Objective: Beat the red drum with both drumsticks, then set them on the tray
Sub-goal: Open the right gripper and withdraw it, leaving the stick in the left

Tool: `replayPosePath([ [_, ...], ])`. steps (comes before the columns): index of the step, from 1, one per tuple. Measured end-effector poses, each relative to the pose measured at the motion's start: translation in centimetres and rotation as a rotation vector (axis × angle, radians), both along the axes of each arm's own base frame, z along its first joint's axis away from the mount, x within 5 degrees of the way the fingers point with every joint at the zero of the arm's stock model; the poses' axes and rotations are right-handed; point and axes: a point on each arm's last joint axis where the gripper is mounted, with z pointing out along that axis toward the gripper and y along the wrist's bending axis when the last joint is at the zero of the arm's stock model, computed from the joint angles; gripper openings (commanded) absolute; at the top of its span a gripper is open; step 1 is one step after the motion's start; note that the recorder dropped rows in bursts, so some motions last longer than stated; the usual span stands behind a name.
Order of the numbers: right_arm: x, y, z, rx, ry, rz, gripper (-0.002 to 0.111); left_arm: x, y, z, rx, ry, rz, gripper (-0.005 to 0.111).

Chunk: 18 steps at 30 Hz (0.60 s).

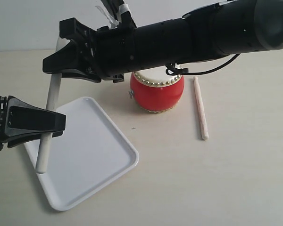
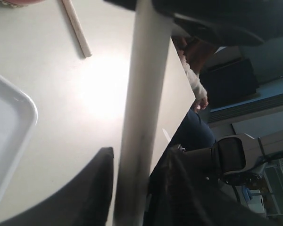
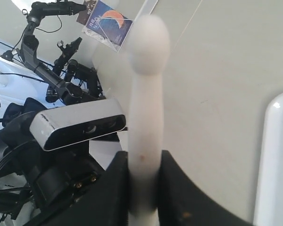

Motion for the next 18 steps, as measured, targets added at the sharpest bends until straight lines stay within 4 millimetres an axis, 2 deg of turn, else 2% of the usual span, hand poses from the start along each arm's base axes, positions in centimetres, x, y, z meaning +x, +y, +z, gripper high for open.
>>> replayPosePath([
  [11,0.25,0.2,0.69,0.018,-0.015,0.0,0.0,0.0,0.0,0.0,0.0,0.0,0.0,0.036],
  [13,0.24,0.2,0.7,0.018,-0.015,0.001,0.0,0.0,0.0,0.0,0.0,0.002,0.001,0.03],
  [17,0.22,0.2,0.71,0.019,-0.015,0.003,0.0,0.0,0.0,0.0,0.0,-0.002,-0.001,0.003],
  [18,0.22,0.2,0.71,0.02,-0.009,0.001,0.0,-0.03,-0.02,0.03,0.0,-0.017,-0.01,0.0],
])
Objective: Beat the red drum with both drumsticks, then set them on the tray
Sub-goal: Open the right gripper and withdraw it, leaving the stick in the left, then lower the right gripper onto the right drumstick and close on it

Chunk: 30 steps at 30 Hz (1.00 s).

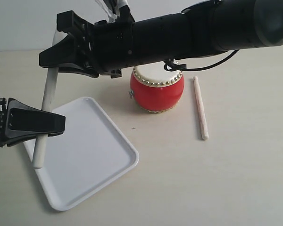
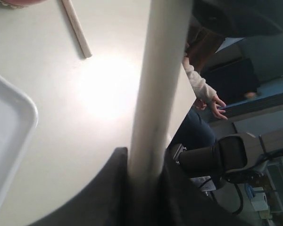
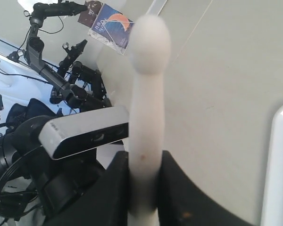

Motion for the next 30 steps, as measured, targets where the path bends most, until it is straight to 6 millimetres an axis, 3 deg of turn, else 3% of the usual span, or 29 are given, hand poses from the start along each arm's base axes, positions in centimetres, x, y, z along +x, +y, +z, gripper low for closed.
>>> replayPosePath([
  [4,0.0,0.0,0.0,0.003,0.006,-0.001,0.006,0.0,0.0,0.1,0.0,-0.021,-0.009,0.0],
  [11,0.2,-0.4,0.4,0.004,-0.006,-0.011,0.042,0.0,0.0,0.1,0.0,-0.024,-0.01,0.0],
  [17,0.7,-2.8,3.1,-0.014,-0.092,-0.033,0.046,0.0,0.0,0.1,0.0,-0.024,-0.01,0.0],
  [24,1.0,-7.3,5.5,-0.157,-0.145,-0.08,0.046,0.0,0.0,0.1,-0.002,-0.024,-0.008,0.0],
  [30,1.0,-13.8,6.5,-0.513,-0.182,-0.183,0.046,0.0,0.0,0.1,-0.002,-0.024,-0.008,0.0],
])
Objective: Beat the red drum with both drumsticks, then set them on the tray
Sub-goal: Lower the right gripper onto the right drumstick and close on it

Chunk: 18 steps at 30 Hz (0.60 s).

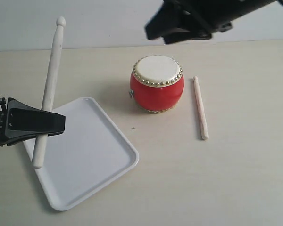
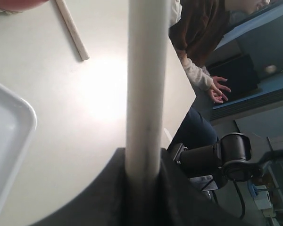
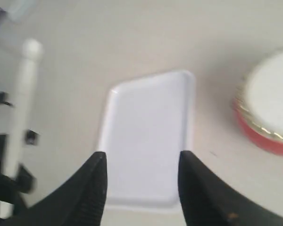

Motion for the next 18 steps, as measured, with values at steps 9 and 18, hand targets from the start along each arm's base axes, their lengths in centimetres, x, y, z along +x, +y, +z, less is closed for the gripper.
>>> replayPosePath([
  [9,0.8,-4.5,-3.6,-0.493,0.173,-0.257,0.046,0.1,0.0,0.1,-0.007,0.0,0.007,0.0],
  [18,3.2,-2.7,-10.3,-0.632,0.302,-0.311,0.046,0.1,0.0,0.1,-0.007,0.0,0.007,0.0],
])
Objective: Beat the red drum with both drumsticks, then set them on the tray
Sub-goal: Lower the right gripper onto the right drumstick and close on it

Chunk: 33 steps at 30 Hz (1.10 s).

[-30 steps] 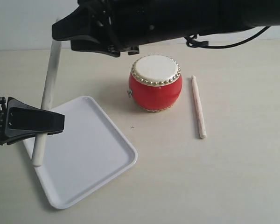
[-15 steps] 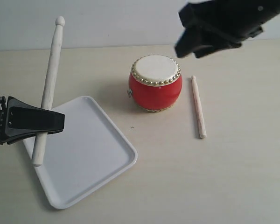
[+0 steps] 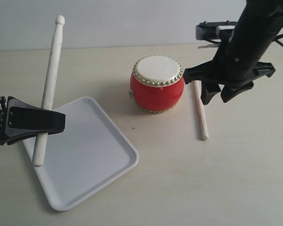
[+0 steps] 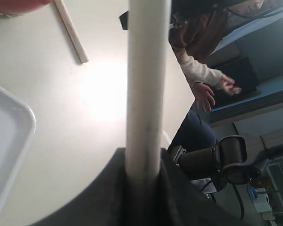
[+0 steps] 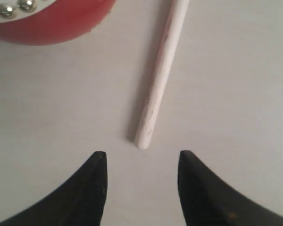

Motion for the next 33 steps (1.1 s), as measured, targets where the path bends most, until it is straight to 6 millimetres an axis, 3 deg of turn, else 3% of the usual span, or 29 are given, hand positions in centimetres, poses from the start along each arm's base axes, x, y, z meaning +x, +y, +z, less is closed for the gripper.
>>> replayPosePath([
  [11,1.7,0.4,-5.7,-0.137,0.03,-0.033,0.046,0.0,0.0,0.0,-0.001,0.0,0.001,0.0],
  [33,3.0,1.1,-9.4,-0.106,-0.005,-0.068,0.046,0.0,0.0,0.0,-0.001,0.002,0.002,0.0],
])
